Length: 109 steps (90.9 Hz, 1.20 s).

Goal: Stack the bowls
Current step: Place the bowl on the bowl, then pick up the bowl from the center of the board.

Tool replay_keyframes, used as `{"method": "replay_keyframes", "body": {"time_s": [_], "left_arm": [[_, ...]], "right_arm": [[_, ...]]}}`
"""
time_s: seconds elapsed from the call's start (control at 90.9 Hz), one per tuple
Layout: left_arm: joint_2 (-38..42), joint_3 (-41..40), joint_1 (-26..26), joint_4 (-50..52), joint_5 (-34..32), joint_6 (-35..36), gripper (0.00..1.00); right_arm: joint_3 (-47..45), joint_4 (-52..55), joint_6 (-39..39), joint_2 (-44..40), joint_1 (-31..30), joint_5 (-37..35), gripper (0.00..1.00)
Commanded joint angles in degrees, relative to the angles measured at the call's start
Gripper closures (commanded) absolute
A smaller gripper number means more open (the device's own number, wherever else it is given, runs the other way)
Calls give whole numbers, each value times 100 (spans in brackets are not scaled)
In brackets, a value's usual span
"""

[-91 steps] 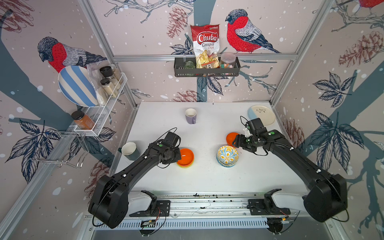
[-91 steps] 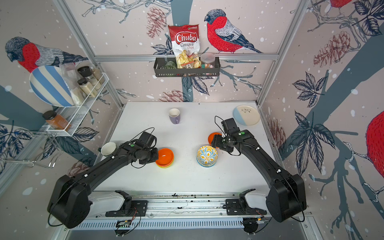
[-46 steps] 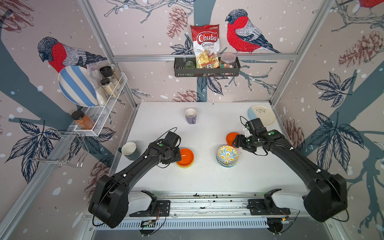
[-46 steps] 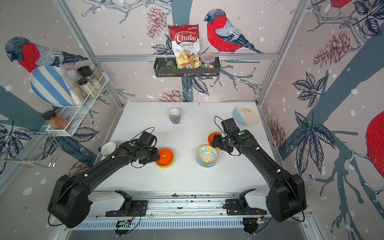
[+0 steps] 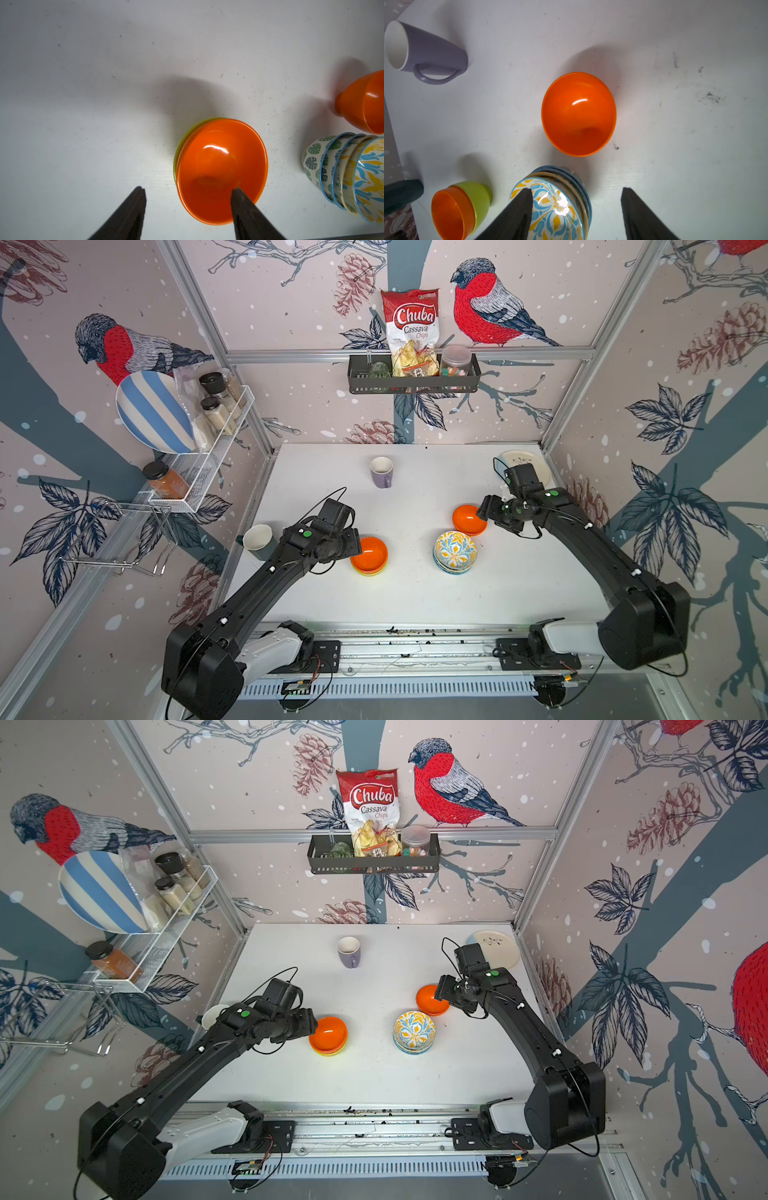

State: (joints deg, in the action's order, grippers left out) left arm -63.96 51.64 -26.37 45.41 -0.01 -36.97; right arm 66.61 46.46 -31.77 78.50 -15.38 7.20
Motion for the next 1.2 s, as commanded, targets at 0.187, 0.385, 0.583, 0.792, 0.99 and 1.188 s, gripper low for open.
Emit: {"method": "replay_keyframes", "body": {"time_s": [0.187,0.385,0.583,0.792,0.99,1.188], "left_arm": [[455,26,-4,392,-4,147,34],[482,-62,-2,367,59,138,35],[523,-138,-1,311,125,129,38],[569,-157,0,310,115,129,39],[543,-168,-3,302,118,129,39],[554,-176,0,302,136,129,39]], "right_arm": [[273,161,-48,685,263,-500,40],[390,41,-36,1285,341,-405,50],[428,-111,-55,1771,339,-252,62],[423,-215,-50,2066,321,-132,71],[406,-225,-31,2210,285,-135,77],[375,-236,-18,2266,255,-166,84]]}}
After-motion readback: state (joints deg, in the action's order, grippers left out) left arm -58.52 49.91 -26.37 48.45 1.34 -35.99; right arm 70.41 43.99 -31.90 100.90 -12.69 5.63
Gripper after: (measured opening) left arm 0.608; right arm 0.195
